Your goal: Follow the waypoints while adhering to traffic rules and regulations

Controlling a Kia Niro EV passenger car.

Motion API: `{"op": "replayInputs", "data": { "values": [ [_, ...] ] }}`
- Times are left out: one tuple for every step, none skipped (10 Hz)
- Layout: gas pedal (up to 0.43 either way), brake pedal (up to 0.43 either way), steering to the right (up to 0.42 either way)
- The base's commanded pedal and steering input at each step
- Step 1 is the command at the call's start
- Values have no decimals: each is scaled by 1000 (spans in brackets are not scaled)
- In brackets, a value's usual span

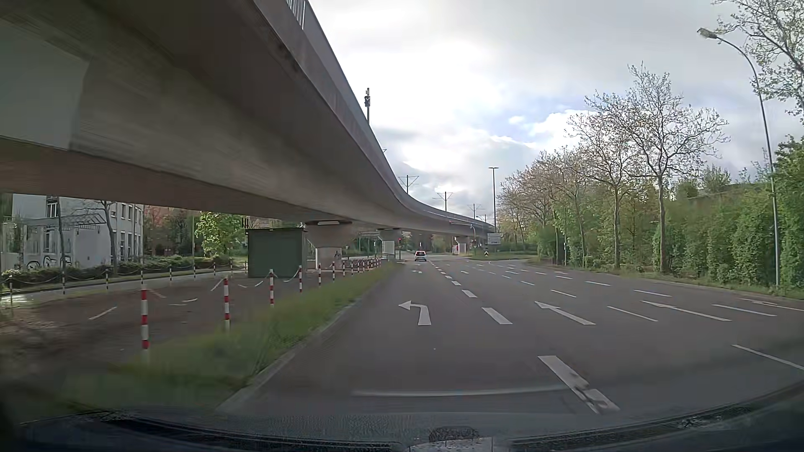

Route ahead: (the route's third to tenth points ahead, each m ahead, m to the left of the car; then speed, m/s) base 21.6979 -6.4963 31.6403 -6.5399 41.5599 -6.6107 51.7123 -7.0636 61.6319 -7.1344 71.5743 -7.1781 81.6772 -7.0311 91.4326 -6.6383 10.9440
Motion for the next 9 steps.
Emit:
{"op": "replayInputs", "data": {
  "values": [
    [0,0,1],
    [0,0,1],
    [0,0,1],
    [0,0,1],
    [0,0,1],
    [0,0,1],
    [0,0,2],
    [0,0,2],
    [0,0,2]
  ]
}}
